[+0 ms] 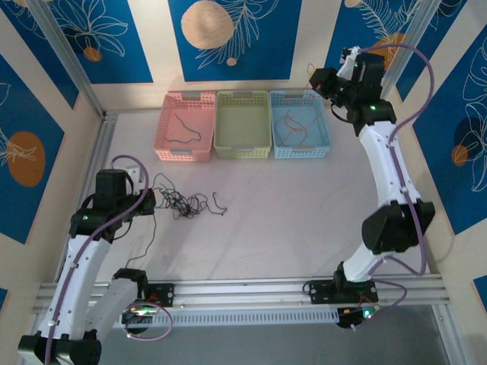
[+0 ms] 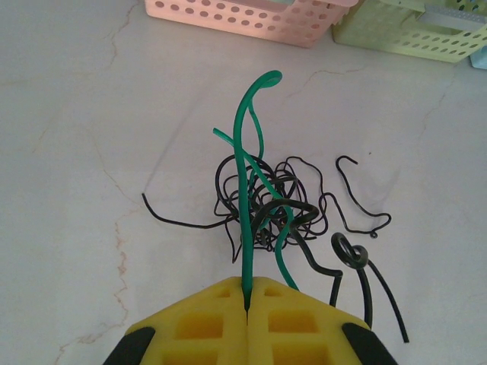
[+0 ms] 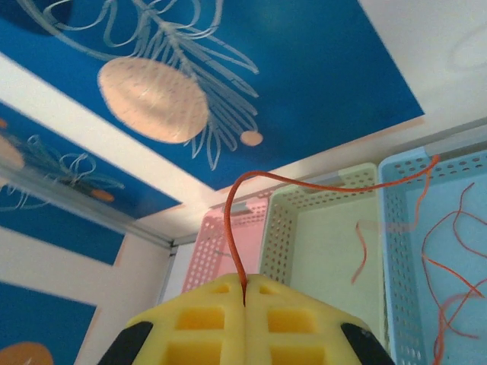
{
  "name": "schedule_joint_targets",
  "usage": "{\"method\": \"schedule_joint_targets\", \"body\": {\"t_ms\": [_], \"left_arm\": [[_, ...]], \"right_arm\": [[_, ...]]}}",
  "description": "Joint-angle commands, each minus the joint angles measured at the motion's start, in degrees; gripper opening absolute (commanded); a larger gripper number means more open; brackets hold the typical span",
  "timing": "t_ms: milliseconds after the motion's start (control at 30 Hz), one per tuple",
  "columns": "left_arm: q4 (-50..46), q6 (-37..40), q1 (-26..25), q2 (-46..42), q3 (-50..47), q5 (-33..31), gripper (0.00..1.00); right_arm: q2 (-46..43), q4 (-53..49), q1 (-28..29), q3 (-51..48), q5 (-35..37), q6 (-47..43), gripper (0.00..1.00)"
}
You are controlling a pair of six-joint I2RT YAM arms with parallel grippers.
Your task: Untangle the cables
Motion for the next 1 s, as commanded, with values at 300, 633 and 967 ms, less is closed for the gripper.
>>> {"method": "schedule_joint_targets", "body": {"t_ms": [300, 633, 967], "left_arm": [[1.32, -0.44, 0.72, -0.02, -0.43, 2.11, 0.00], [1.32, -0.35, 0.68, 0.15, -0.51, 2.29, 0.00], [1.58, -0.34, 0.68, 0.32, -0.56, 3.08, 0.00]], "right_arm": [[22.62, -5.54, -0.17, 19.73, 5.69, 5.59, 0.00], [33.12, -7.05, 0.01, 23.05, 4.85, 5.59, 0.00], [40.40, -16.34, 0.90, 31.44, 4.95, 0.38, 0.27]]}}
